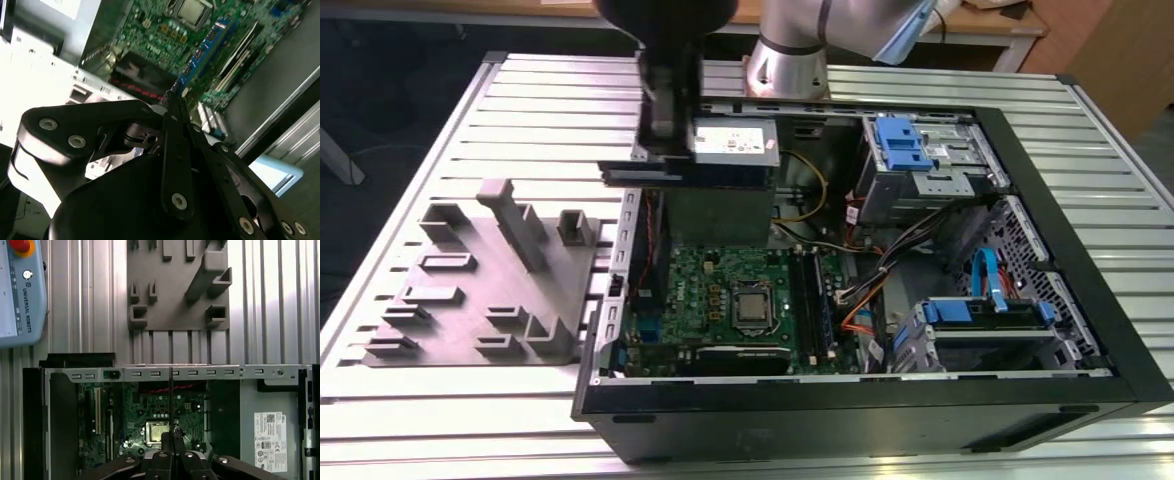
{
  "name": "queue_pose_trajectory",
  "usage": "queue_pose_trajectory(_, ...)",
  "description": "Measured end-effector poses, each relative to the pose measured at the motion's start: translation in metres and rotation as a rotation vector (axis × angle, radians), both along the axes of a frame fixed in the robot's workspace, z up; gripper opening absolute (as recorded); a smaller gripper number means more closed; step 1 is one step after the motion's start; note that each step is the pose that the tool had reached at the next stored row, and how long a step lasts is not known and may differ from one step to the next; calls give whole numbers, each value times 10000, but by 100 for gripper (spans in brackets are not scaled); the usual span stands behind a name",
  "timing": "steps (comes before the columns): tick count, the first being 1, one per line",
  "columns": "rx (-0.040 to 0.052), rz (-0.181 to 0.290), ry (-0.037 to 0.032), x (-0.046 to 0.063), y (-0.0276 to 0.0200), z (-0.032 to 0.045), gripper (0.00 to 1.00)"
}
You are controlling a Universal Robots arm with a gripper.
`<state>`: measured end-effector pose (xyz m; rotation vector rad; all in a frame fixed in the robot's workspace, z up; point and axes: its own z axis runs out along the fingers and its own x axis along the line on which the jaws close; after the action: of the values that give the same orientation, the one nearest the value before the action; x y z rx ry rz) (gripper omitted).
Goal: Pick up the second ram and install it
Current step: 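Pick up the second ram and move it above second insertion slot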
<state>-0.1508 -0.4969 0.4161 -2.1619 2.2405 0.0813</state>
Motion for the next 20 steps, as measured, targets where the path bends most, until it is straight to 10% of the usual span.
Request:
queue_pose_trajectory(12,4,0,6,542,0,-6,8)
queue_pose_trajectory(20,4,-1,42,699,-1,-84,8)
